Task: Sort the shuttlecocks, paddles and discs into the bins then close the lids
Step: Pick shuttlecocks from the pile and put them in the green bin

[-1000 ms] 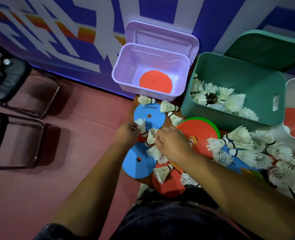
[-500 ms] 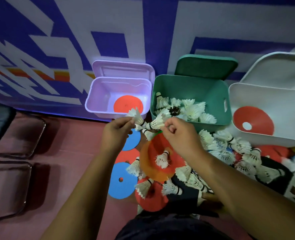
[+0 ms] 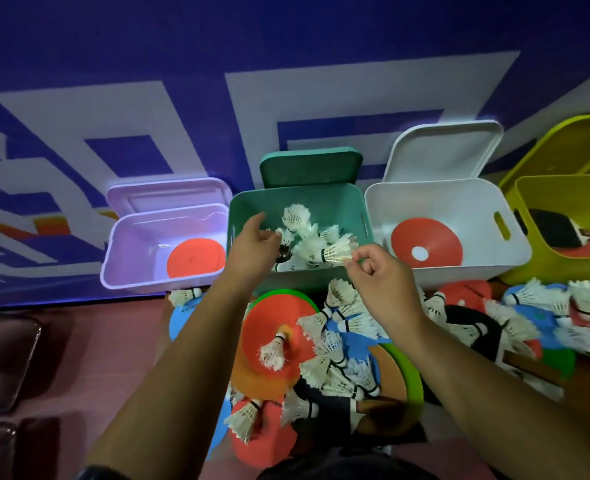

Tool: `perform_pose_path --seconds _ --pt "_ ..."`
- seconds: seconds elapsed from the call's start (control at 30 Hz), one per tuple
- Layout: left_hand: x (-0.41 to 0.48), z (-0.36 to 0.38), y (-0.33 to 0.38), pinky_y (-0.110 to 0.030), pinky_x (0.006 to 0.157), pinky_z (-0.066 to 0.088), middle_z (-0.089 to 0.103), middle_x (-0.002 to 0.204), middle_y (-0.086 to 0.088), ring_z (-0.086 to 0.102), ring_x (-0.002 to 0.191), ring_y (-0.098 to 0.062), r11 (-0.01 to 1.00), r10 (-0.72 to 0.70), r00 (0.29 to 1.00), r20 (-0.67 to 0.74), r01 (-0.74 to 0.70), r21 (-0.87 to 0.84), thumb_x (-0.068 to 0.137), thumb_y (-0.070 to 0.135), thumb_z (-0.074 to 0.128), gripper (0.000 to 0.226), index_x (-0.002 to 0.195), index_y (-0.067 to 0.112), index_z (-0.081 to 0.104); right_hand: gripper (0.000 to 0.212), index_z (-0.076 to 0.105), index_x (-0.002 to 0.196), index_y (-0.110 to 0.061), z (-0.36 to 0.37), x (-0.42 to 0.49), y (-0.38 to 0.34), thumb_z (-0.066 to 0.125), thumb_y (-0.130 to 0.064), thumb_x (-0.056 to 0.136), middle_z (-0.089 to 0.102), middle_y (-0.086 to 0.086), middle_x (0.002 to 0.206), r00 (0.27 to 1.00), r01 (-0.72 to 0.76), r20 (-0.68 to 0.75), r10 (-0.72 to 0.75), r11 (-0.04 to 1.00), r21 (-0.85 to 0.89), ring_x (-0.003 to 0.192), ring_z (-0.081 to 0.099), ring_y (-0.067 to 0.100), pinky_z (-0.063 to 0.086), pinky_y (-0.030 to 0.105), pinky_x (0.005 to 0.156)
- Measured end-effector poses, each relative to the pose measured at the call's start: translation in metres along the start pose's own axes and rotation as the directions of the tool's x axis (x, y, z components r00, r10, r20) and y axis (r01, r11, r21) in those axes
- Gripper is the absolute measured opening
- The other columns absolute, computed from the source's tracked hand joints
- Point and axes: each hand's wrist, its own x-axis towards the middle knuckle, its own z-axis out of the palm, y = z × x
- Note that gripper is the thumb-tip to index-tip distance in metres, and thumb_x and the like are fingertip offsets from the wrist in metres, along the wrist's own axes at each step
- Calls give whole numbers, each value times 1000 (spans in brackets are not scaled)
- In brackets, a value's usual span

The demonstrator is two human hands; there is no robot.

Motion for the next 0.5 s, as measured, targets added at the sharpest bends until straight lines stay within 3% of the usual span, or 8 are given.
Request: perform_pose_path --seconds 0.07,0.2,0.33,0.5 --pt "-4 12 -2 -34 79 56 75 104 -1 72 93 -24 996 -57 997 -42 60 61 97 29 61 48 144 18 54 15 64 87 -27 -6 1 7 71 -32 99 48 -4 61 1000 -3 -11 3 1000 -1 56 44 8 54 39 67" --pt "-32 21 -16 -30 63 54 71 94 -4 65 65 -10 995 -86 996 13 86 -51 100 19 62 26 127 14 63 15 64 87 -27 -10 8 16 70 -34 98 55 4 66 1000 -11 5 11 1000 20 59 50 12 48 34 61" --pt "-59 12 -32 -44 71 61 72 92 -4 69 72 -19 992 -98 995 15 99 -74 102 20 62 17 119 18 64 13 64 89 -28 -4 23 17 69 -35 98 59 -5 67 998 -54 30 53 998 22 59 52 10 44 28 58" --pt "-81 -10 -45 -43 74 61 75 99 -5 72 76 -19 986 -136 991 -9 135 -101 103 18 62 13 115 21 66 8 63 90 -32 8 58 10 64 -40 94 73 -6 85 993 -113 11 114 992 -63 77 69 16 53 33 68"
